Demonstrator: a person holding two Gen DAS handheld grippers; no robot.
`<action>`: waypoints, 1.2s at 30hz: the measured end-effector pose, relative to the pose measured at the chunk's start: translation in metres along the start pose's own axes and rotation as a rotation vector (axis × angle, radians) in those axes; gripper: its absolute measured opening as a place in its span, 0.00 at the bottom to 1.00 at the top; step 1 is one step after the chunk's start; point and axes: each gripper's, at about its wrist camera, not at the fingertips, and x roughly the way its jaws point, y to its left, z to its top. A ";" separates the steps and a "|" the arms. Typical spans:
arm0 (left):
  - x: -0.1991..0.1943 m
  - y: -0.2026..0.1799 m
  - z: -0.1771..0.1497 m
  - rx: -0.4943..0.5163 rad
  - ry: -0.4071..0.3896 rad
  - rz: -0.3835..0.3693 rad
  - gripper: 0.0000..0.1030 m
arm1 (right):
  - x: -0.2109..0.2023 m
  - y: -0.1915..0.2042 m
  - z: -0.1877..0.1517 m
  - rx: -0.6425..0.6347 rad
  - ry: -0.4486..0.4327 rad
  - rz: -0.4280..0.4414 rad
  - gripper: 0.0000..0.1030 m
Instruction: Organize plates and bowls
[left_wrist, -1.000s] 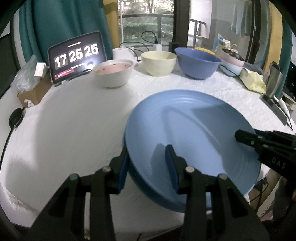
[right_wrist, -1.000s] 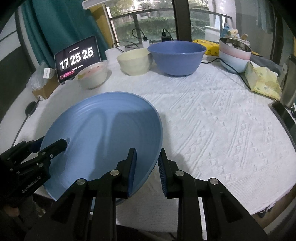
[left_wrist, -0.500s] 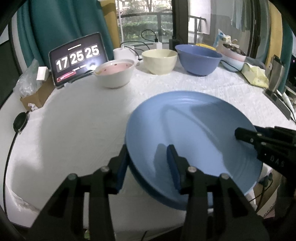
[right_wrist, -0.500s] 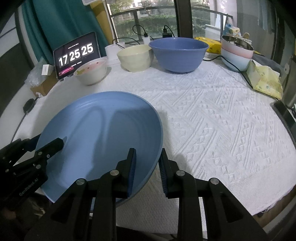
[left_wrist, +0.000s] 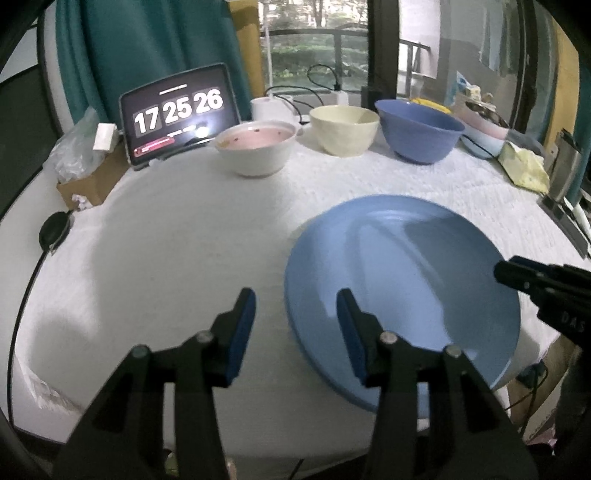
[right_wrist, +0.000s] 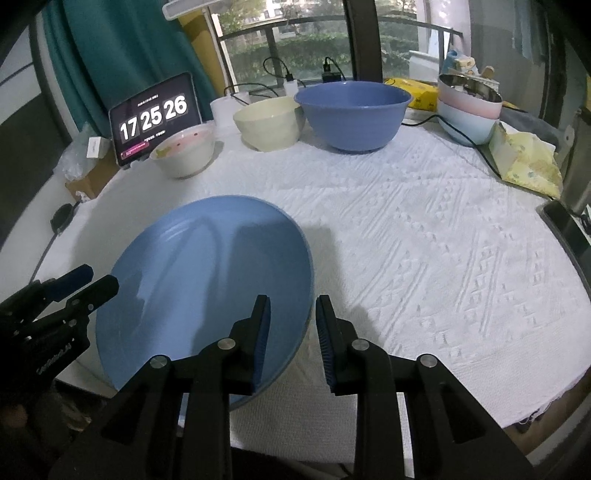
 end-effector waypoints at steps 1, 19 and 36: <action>0.000 0.002 0.000 -0.008 -0.003 -0.001 0.46 | 0.000 -0.001 0.000 0.004 0.000 -0.001 0.26; 0.037 0.011 -0.005 -0.078 0.079 -0.068 0.46 | 0.024 -0.010 0.000 0.050 0.059 0.032 0.28; 0.045 0.008 -0.001 -0.120 0.072 -0.179 0.42 | 0.035 -0.012 0.001 0.106 0.080 0.145 0.34</action>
